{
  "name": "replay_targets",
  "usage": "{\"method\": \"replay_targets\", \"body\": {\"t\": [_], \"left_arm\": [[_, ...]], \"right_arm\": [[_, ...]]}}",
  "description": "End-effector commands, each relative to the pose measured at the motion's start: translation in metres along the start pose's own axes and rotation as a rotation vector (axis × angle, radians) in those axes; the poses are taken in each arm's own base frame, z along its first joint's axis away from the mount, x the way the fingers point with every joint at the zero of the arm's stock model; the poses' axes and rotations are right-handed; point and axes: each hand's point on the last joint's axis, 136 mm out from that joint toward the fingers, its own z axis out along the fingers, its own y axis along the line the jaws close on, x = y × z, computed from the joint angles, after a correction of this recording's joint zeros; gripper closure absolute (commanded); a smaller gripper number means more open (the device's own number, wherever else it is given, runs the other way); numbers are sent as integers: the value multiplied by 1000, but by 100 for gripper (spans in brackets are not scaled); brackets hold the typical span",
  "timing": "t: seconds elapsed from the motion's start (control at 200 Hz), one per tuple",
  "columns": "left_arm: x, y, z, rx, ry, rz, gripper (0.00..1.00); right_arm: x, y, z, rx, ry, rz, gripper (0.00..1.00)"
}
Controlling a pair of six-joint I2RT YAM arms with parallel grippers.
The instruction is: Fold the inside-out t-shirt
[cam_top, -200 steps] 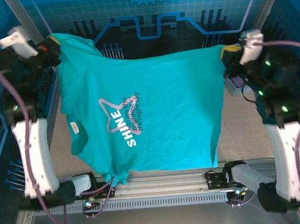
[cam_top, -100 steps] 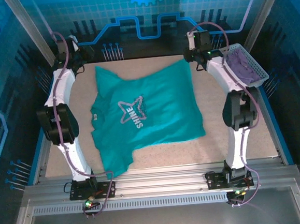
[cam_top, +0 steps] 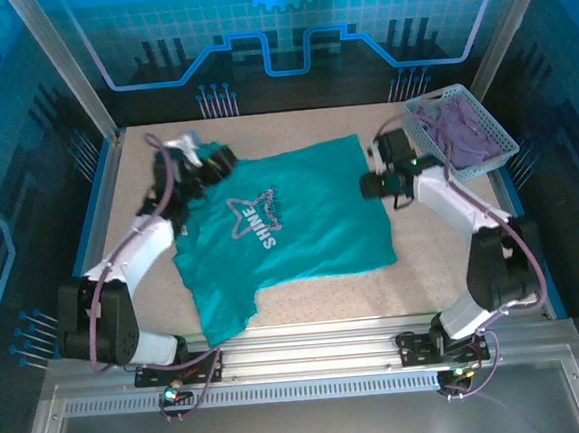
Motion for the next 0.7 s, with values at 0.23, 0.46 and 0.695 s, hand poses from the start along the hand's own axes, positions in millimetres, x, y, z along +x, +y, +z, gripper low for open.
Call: {"method": "replay_targets", "body": {"t": [0.23,0.46,0.695], "left_arm": [[250,-151,-3,557,269,871,35],[329,-147,32,591,384,1070,35],[358,-135,61,543,476,1167,40]], "right_arm": [[115,-23,-4,91,193,207,46],[117,-22,13,-35,230,304,55],[118,-12,27,-109,267,320,65]]}}
